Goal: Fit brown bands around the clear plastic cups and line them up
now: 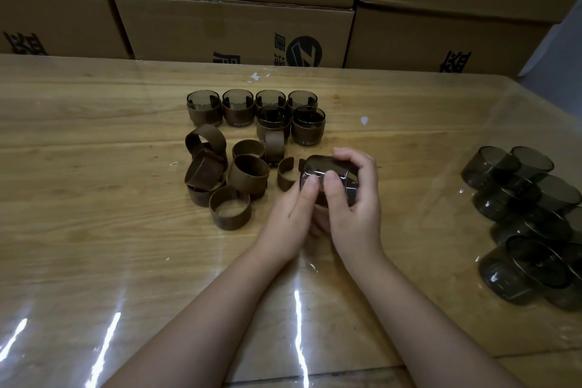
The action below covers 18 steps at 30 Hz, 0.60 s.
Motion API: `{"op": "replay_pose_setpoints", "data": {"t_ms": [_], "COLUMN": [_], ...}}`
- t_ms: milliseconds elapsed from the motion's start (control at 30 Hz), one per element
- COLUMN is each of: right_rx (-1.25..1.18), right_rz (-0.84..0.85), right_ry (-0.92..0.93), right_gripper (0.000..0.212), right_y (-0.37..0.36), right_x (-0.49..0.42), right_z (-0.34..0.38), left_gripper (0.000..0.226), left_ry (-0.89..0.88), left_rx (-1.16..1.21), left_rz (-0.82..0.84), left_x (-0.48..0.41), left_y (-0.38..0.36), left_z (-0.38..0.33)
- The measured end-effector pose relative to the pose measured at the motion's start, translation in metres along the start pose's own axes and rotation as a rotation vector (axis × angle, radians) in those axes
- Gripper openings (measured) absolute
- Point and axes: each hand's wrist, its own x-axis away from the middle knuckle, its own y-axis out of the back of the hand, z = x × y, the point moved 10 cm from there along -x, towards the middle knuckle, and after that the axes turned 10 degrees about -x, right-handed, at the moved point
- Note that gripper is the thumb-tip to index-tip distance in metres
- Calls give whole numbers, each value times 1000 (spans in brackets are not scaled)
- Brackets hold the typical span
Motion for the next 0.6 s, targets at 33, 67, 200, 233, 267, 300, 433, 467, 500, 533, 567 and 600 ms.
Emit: {"op": "replay_pose_setpoints", "data": {"t_ms": [33,67,200,233,267,300,433,467,500,533,567,600], "right_rx": [-51,-94,-228,-242,-256,-276,-367,-402,-405,-363,-296,-211], "right_rz": [7,14,8,10,11,13,12,2,-11,-18,-13,5], "right_ry": [-13,-17,-70,-89,-119,-160,-320,-373,-418,-447,-469,-483], "right_gripper": [16,13,24,25,26,26,31,32,32,30,28,25], "right_y": [-1,-2,-3,-2,-2,-2,-8,-8,-7,-3,0,2], "right_x": [0,-1,-5,-5,-5,-4,0,1,2,2,2,1], "right_z": [-1,-1,-5,-7,-11,-15,-35,-42,-48,-54,-60,-65], "left_gripper": [51,61,60,59,62,65,57,51,50,55,60,65], "left_ry": [13,26,22,17,17,22,16,-10,-39,-65,-84,-103], "left_rx": [37,64,121,122,120,122,142,119,79,37,3,-15], "left_rz": [26,44,53,56,61,61,-105,-180,-237,-275,-306,-338], "left_x": [-1,-2,-3,-3,-3,-4,-3,0,2,5,7,8], "left_y": [-2,-3,-3,-3,-4,-5,12,21,28,32,35,38], "left_z": [-1,0,0,0,0,1,1,-1,-4,-7,-10,-12]}}
